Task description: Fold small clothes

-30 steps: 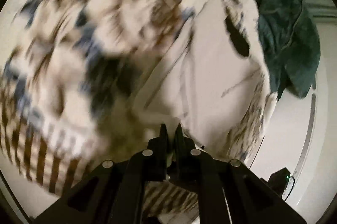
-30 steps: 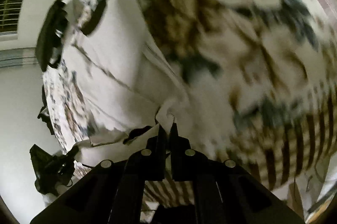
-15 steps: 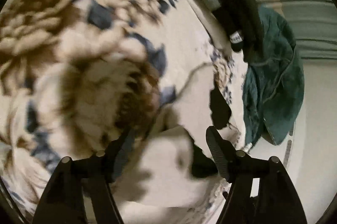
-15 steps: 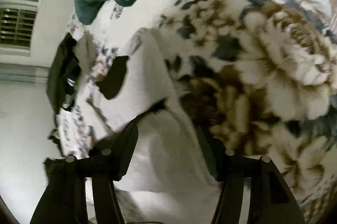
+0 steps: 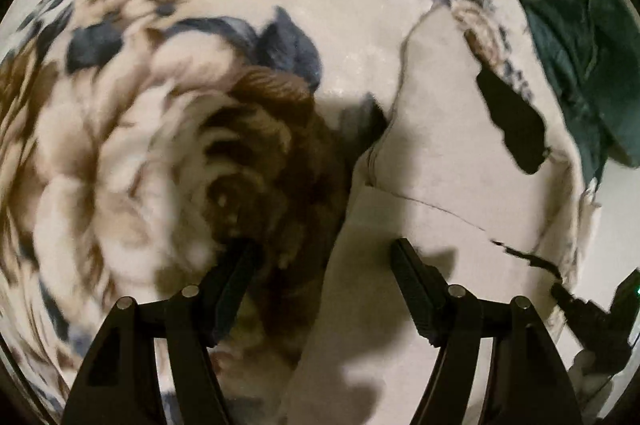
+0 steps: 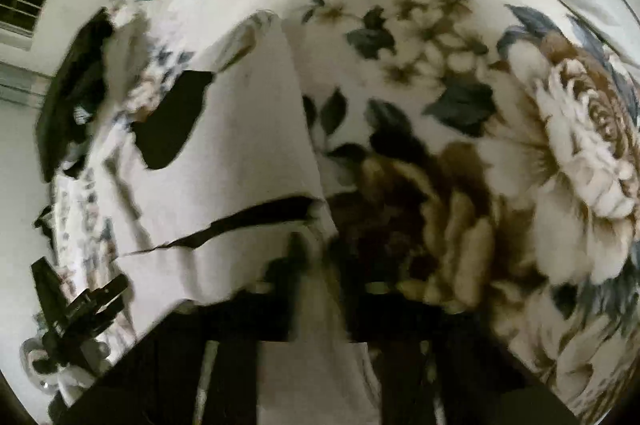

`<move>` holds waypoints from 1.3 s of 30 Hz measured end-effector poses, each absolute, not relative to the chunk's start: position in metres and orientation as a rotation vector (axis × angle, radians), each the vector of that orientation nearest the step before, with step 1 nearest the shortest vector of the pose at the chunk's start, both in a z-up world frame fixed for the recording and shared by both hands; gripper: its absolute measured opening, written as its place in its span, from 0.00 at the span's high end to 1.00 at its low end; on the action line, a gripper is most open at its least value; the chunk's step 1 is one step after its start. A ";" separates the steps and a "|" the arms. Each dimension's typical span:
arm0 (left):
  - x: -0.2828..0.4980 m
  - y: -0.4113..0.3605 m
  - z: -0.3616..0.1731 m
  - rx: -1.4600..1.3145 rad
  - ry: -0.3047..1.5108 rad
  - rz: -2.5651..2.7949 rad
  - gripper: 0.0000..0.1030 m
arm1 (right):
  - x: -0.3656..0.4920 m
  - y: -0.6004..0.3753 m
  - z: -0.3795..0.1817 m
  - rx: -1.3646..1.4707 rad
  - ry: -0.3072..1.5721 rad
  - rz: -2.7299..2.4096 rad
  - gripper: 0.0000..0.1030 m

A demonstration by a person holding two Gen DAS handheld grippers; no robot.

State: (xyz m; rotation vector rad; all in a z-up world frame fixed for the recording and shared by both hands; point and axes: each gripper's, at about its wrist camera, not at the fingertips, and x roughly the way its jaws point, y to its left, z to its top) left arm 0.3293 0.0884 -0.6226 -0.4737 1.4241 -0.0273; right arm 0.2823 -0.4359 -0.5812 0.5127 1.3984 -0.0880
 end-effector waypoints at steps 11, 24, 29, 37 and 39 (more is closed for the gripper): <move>0.404 0.085 -0.569 -0.370 1.348 -0.155 0.34 | 0.343 -0.421 -0.570 0.447 1.428 -0.109 0.42; 0.511 0.014 -0.610 0.023 1.343 -0.273 0.97 | 0.509 -0.366 -0.621 0.219 1.494 -0.096 0.78; 0.486 0.030 -0.574 -0.047 1.243 -0.299 0.97 | 0.510 -0.352 -0.602 0.228 1.400 -0.098 0.94; 0.393 0.072 -0.496 -0.263 1.159 -0.283 0.97 | 0.431 -0.344 -0.528 0.341 1.282 -0.030 0.94; 0.357 0.077 -0.488 -0.309 1.172 -0.274 0.97 | 0.396 -0.343 -0.512 0.358 1.265 -0.009 0.94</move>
